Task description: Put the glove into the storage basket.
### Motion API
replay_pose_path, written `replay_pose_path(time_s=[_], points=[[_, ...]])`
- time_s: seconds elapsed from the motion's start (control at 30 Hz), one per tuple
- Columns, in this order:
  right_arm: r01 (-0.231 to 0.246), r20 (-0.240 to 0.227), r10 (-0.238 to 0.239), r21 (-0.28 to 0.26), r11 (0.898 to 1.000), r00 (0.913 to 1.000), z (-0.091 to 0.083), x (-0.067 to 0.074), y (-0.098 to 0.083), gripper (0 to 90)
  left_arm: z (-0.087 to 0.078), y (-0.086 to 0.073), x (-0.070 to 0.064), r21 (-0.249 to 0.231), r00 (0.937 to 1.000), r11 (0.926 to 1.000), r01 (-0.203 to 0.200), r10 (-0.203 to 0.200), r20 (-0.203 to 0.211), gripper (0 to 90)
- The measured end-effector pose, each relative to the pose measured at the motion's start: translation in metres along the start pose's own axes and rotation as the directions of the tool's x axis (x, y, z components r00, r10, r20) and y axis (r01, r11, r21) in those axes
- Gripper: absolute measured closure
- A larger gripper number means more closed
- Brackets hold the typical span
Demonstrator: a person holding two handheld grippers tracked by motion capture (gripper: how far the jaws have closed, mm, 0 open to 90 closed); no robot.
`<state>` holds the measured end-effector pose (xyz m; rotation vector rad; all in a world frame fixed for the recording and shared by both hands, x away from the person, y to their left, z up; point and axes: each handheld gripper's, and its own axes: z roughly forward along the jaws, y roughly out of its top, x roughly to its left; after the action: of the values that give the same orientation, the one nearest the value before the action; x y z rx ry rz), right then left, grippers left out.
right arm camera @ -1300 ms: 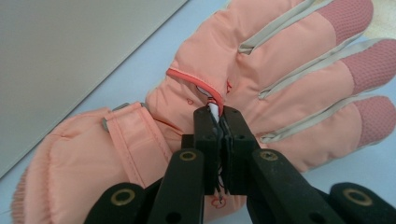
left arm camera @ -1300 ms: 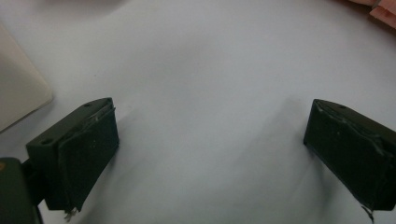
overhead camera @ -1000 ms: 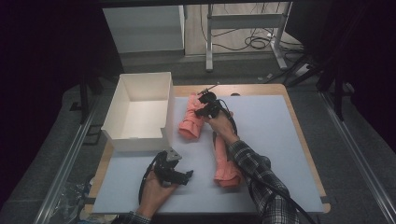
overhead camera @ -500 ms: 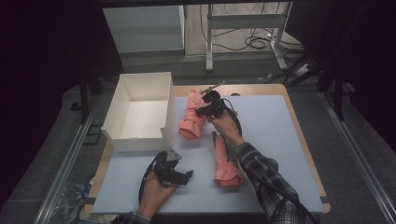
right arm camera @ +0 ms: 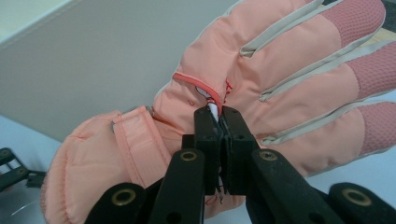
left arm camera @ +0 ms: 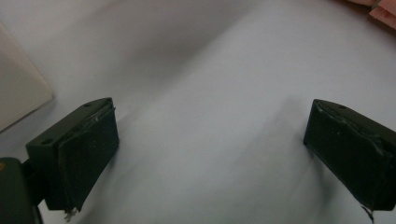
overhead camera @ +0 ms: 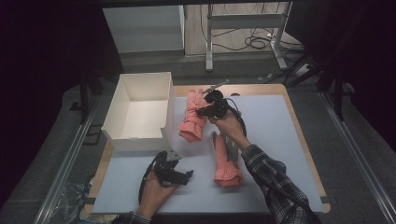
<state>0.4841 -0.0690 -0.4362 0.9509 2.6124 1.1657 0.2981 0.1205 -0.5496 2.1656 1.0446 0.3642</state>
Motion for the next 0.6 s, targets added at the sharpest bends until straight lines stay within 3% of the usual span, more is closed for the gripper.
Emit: replay_pose_path(time_s=[0.6], points=[[0.031,-0.058,-0.033,-0.031,0.999,0.9978,-0.056,0.013,-0.010,86.1,0.000,0.000,0.000,-0.004,1.0000,1.0000,0.000,0.000,-0.002,3.1]])
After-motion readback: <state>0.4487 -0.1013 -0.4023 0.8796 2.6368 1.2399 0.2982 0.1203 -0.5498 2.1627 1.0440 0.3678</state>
